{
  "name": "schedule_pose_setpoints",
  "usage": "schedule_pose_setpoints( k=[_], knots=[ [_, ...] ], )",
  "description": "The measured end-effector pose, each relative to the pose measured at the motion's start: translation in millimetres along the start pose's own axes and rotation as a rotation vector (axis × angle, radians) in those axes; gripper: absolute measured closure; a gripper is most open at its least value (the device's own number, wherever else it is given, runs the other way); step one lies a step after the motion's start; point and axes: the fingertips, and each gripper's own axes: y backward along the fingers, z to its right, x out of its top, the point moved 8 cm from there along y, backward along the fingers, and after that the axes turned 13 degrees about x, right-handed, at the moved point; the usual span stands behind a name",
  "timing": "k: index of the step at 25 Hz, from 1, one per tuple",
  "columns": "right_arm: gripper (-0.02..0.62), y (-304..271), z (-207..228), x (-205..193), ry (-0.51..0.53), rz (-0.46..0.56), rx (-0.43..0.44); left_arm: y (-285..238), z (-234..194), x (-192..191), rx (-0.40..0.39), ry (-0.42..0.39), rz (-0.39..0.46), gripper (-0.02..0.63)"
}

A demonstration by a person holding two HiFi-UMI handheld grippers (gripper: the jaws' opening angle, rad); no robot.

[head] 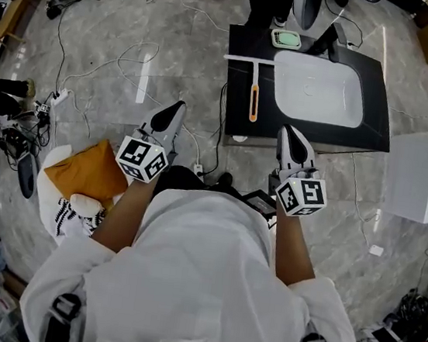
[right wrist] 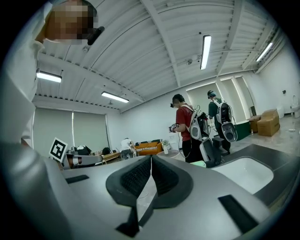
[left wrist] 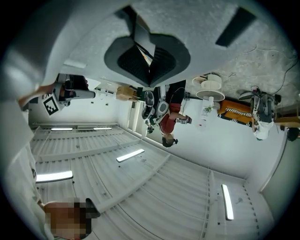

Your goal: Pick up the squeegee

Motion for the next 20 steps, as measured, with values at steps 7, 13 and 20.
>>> schedule_pose_setpoints(
  k=[7,13,20],
  knots=[
    [0.58,-58,20,2,0.031,-0.027,-0.015,-61,-40,-1,-0.065,0.027,-0.022,0.591],
    [0.578,-106,40,3,-0.002,-0.039,-0.153,-132,-88,0,-0.174,0.044,-0.054,0.591],
    [0.519,-169,65,5,-0.039,-0.138,-0.175,-201,-121,8,-0.255,0.08,-0.064,0.591]
  ],
)
